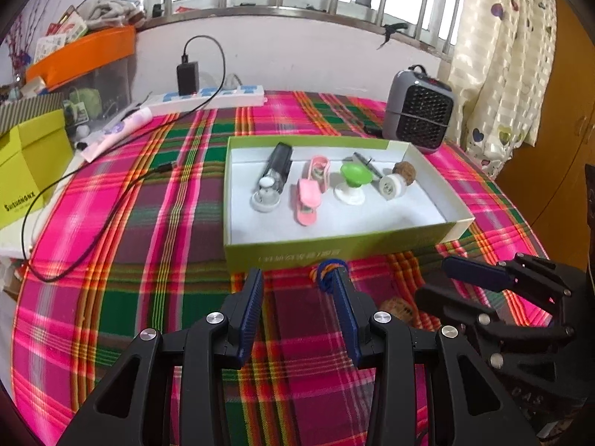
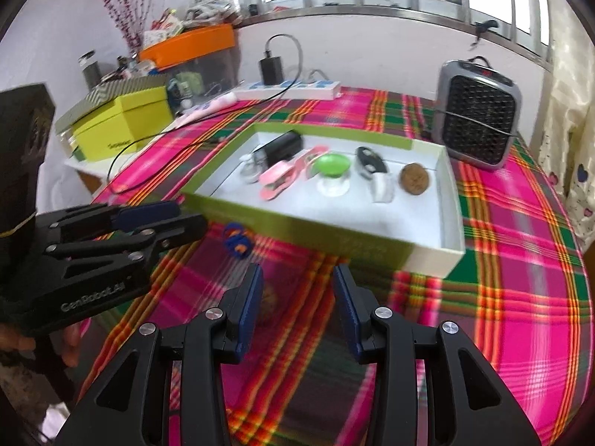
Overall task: Organize objects
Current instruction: 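Close the left tool on the blue-orange toy while the right tool closes on the walnut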
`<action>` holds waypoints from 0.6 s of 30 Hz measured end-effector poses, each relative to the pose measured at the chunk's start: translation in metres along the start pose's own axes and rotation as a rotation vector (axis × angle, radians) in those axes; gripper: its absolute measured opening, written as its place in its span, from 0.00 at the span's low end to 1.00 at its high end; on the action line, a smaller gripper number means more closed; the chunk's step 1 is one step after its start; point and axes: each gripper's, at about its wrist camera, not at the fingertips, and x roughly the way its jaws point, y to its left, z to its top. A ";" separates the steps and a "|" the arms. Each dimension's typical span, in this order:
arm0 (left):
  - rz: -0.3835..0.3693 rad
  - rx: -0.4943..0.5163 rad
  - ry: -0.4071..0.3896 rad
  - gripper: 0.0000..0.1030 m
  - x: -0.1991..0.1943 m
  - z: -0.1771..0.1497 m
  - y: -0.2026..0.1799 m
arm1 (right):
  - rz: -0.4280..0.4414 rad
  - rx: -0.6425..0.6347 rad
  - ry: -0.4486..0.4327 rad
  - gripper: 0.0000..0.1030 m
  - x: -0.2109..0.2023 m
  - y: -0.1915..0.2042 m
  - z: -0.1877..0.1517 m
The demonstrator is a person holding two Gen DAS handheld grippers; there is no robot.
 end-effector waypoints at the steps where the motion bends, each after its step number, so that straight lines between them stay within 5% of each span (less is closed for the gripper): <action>1: 0.000 -0.004 0.000 0.35 0.000 -0.001 0.001 | 0.009 -0.003 0.007 0.39 0.001 0.002 -0.001; 18: -0.022 -0.004 0.023 0.35 0.009 -0.001 0.001 | 0.036 -0.074 0.082 0.39 0.023 0.019 -0.010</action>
